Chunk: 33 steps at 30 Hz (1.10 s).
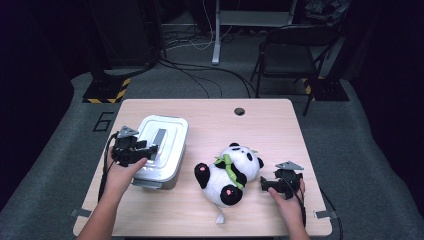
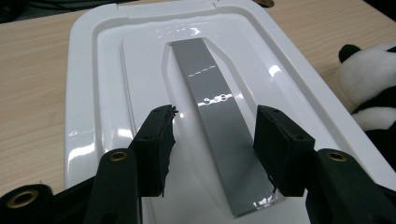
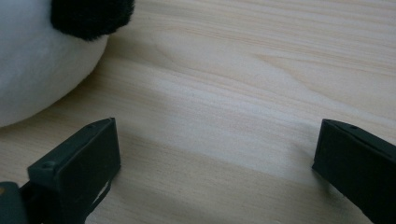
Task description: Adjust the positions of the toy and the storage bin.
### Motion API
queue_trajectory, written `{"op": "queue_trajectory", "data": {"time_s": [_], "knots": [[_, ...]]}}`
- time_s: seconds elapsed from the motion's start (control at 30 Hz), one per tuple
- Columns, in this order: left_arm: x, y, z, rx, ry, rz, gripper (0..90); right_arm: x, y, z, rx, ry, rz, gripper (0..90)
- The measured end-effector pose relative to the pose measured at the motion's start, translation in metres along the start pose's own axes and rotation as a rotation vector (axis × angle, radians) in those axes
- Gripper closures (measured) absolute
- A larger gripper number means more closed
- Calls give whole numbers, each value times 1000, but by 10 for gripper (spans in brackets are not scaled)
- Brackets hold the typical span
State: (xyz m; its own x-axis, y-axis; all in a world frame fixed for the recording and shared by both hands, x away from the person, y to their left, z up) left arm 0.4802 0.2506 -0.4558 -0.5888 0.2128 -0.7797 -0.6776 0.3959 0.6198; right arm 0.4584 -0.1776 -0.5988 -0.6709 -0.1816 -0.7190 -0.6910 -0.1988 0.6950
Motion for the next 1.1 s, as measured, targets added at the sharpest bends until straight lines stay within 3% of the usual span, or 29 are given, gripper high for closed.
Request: {"op": "queue_trajectory", "data": {"time_s": [0.13,0.4,0.63,0.8,0.97,1.1], "knots": [[-3,-5,-1,-20,-13,-4,481,0,0,0,-1,1,0,0],[-5,-12,-8,-21,-27,10,504,0,0,0,-4,3,0,0],[-6,-14,-7,-63,-57,11,614,0,0,1,-7,6,1,0],[-4,-13,-10,-35,-79,0,623,0,0,1,-7,6,0,0],[0,-8,-20,52,-95,10,646,0,0,1,-7,6,1,0],[3,-5,-27,88,-115,16,661,0,0,1,-7,7,1,0]]}}
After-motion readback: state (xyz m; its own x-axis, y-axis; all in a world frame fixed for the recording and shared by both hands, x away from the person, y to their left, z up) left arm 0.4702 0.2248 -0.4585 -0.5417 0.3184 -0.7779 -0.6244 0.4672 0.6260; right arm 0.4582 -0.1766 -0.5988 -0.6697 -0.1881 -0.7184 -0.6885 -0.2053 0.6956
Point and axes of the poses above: each handheld gripper's, and its own axes: y roughly backward along the jaws, x roughly out of its underside, z roughly to its left, the point moved 10 cm from there along -y, roughly forward along the jaws
